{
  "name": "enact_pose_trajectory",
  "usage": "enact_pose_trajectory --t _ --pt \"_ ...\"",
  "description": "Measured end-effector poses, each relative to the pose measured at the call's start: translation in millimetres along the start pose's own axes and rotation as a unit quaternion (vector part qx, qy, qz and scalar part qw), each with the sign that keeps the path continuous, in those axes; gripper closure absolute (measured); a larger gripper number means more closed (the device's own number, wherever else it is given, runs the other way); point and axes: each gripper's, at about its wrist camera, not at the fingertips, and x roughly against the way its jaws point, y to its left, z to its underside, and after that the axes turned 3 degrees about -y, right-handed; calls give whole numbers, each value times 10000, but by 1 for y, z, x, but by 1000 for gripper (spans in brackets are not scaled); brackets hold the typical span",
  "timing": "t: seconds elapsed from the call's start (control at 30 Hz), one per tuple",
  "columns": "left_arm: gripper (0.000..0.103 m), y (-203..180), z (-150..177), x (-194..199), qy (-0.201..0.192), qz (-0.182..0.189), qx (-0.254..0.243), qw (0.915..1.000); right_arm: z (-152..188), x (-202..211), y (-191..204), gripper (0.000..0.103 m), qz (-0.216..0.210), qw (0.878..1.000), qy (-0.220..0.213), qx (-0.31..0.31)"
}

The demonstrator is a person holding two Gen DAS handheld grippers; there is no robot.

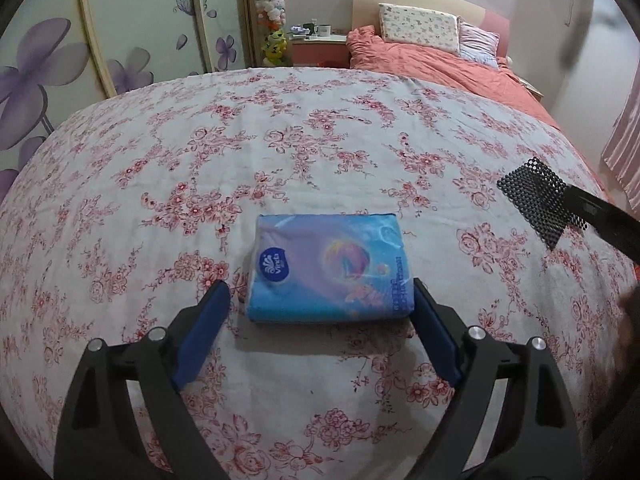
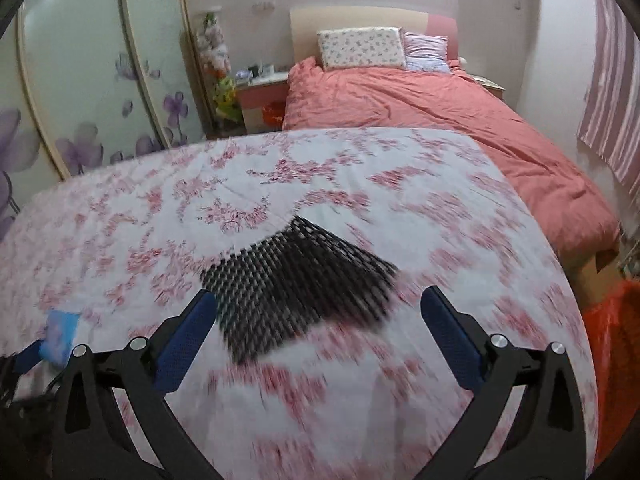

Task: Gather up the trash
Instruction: 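Grasp the blue tissue pack with the left gripper while the right gripper grasps the black mesh pad, then lift the tissue pack and mesh pad off the bed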

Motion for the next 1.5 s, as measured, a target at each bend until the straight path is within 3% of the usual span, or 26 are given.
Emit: enact_pose_trajectory --t 0.2,0.27,0.33,0.37,0.5,0.53,0.67,0.93,1.0,1.07,1.13,1.37,1.5 --pt "15 0 0 0 10 5 -1 10000 -6 -32 17 2 -1 9977 585 350" --pt "14 0 0 -2 21 2 -14 10000 -8 -31 18 10 -27 9982 507 318" --pt "14 -1 0 -2 23 -3 -16 10000 -9 -27 17 34 0 9987 416 297" --pt "13 -1 0 -2 23 -5 -16 10000 -9 -25 16 40 -4 9988 373 303" --pt "13 -1 0 -2 25 -14 -18 10000 -5 -19 11 89 54 9988 300 372" --pt "13 -1 0 -2 25 -13 -19 10000 -4 -18 9 93 46 9989 297 368" --pt "14 0 0 -1 9 39 -3 10000 9 2 -12 95 -172 9992 345 146" --pt "14 -10 -3 -4 10 121 -189 9997 46 43 -58 95 322 9991 272 7" --pt "17 -12 -7 -6 -15 108 -182 9998 52 48 -67 95 315 9991 285 -85" --pt "31 -14 -10 -6 -68 127 -198 9997 54 50 -73 95 316 9991 275 -108" --pt "31 -18 -11 -7 -70 169 -245 9995 59 53 -74 95 327 9991 263 -83" --pt "31 -62 12 16 -104 766 -763 9941 72 65 -82 95 267 9992 276 -131" --pt "31 -90 22 24 -111 915 -1051 9902 76 67 -84 95 248 9992 268 -161"
